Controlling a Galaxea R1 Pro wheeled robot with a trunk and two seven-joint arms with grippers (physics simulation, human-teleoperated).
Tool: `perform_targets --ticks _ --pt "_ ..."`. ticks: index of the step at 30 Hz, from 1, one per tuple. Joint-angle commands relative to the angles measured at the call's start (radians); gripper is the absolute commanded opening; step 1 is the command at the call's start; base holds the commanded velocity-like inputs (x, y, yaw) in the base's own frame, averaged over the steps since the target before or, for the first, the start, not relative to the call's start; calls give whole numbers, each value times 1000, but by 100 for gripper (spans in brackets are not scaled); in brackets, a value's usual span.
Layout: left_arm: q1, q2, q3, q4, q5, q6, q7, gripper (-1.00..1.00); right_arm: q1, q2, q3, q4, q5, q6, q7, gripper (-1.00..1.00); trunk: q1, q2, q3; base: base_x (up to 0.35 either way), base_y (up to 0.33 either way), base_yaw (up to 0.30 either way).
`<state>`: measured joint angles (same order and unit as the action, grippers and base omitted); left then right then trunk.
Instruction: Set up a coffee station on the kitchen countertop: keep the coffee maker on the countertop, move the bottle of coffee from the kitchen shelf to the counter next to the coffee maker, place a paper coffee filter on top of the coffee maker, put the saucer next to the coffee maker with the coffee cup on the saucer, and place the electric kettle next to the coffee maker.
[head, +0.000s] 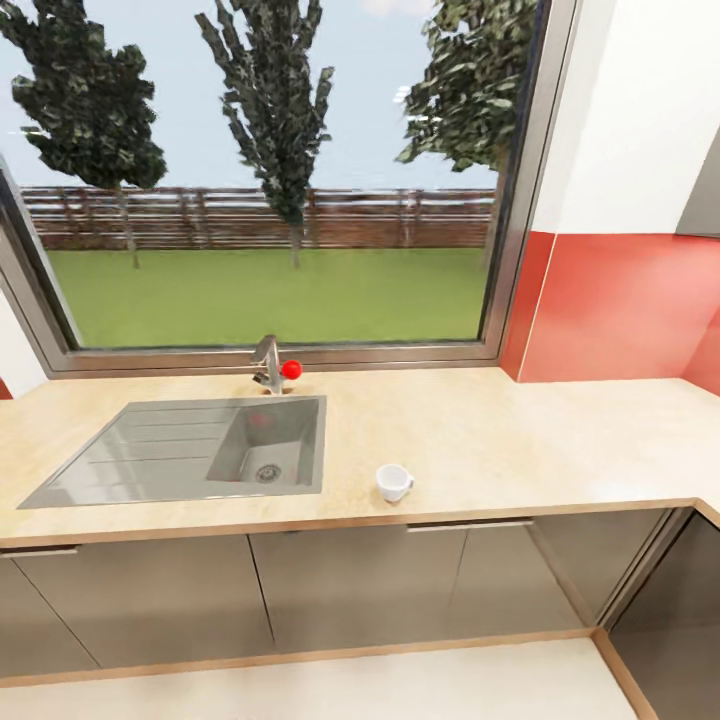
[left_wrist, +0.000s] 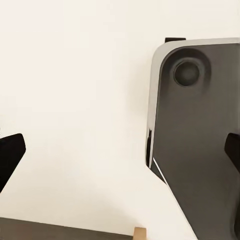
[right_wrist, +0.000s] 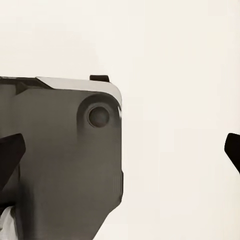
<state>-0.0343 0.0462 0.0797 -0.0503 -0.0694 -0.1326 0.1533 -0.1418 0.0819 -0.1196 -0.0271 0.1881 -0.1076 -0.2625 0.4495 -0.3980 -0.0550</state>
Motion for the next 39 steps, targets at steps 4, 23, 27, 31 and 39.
perform_targets --ticks 4,23,27,31,39 --pt "-1 4 7 1 -9 -3 2 100 -1 -3 -12 -135 8 -9 -4 100 1 -2 -2 0 0 0" --pt "-1 16 9 2 -5 2 5 100 -2 52 230 -568 10 -235 12 100 1 -2 -2 0 0 0" --pt "-1 18 13 2 -3 5 6 100 -2 85 271 -650 10 -283 12 100 1 -2 -2 0 66 0" --pt "-1 18 14 3 -3 7 6 100 -2 93 280 -751 9 -291 12 100 1 -2 -2 0 221 0" --pt "0 17 13 4 -1 8 8 100 -110 93 308 -972 5 -107 11 100 1 -2 -2 0 102 0"
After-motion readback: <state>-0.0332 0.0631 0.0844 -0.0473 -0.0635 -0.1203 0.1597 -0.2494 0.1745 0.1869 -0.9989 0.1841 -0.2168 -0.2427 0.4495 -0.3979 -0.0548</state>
